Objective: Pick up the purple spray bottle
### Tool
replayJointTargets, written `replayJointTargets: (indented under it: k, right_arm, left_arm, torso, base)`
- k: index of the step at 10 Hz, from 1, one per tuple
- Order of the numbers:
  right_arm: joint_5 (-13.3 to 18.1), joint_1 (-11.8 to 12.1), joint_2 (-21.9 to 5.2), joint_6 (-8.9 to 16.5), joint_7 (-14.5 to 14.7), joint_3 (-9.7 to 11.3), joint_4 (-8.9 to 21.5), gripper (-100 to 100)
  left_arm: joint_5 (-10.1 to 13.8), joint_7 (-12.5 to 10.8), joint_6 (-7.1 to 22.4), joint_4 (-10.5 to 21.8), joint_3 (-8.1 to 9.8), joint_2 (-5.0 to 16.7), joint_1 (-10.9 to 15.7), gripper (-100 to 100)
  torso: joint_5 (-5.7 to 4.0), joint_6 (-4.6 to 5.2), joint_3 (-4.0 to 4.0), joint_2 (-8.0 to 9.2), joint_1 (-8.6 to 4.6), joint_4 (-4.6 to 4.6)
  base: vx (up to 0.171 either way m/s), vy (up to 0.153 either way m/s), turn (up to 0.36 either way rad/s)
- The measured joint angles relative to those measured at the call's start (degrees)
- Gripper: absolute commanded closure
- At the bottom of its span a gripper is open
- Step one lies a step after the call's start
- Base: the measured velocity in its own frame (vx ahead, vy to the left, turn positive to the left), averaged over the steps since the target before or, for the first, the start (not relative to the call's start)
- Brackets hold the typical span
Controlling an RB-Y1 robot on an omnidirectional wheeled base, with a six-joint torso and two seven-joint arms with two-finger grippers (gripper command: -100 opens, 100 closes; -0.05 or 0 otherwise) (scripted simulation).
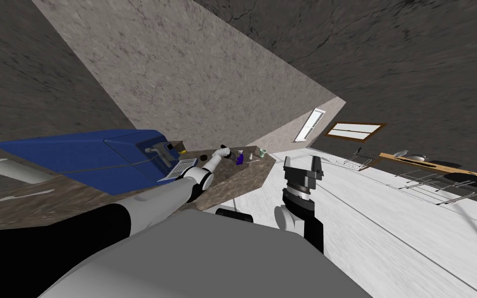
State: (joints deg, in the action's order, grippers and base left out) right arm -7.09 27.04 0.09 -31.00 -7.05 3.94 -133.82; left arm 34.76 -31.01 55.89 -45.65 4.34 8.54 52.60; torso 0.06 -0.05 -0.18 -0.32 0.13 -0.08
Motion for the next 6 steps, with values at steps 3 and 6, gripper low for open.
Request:
replayJointTargets:
  k: [3, 6]
  right_arm:
    - [0.0, 0.0, 0.0, 0.0, 0.0, 0.0, 0.0, 0]
    - [0.0, 0.0, 0.0, 0.0, 0.0, 0.0, 0.0, 0]
  left_arm:
    - [1.2, -1.1, 3.9, 2.9, 0.49, -0.3, 2.8, -100]
    - [2.5, -1.9, 7.6, 6.6, 1.07, -0.7, 6.3, -100]
  torso:
    - [0.0, -0.03, 0.0, 0.02, -0.04, -0.01]
    - [0.01, -0.03, -0.01, -0.01, 0.01, -0.02]
  base:
    - [0.039, 0.04, -0.031]
    - [0.041, 0.045, -0.041]
